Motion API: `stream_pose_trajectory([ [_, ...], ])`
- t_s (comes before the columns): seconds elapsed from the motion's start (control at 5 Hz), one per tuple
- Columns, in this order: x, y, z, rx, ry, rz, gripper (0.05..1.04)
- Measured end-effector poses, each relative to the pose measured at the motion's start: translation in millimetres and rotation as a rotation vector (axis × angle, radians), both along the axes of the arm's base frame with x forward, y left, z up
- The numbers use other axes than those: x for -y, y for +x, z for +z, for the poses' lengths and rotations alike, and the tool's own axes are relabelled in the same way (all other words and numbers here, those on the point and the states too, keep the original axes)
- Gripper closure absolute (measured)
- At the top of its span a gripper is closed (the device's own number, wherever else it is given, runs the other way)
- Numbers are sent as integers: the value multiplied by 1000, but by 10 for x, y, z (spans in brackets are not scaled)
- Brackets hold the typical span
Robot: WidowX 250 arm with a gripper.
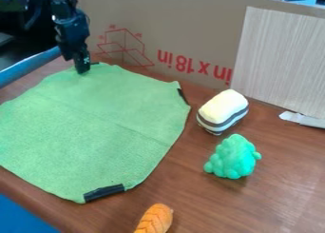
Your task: Fold the cloth from left top to the rigth bottom
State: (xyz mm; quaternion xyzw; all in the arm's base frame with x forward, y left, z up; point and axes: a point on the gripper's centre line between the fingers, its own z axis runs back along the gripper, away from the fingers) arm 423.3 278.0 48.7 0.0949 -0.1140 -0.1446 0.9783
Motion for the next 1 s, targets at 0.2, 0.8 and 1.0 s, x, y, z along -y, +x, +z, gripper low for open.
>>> stream_pose_trajectory([
  [0.2, -1, 6, -26, 14, -8, 42, 224],
  [0.8, 59, -52, -100, 29, -36, 92, 945],
  [1.0, 200, -182, -57, 43, -67, 59, 1018],
])
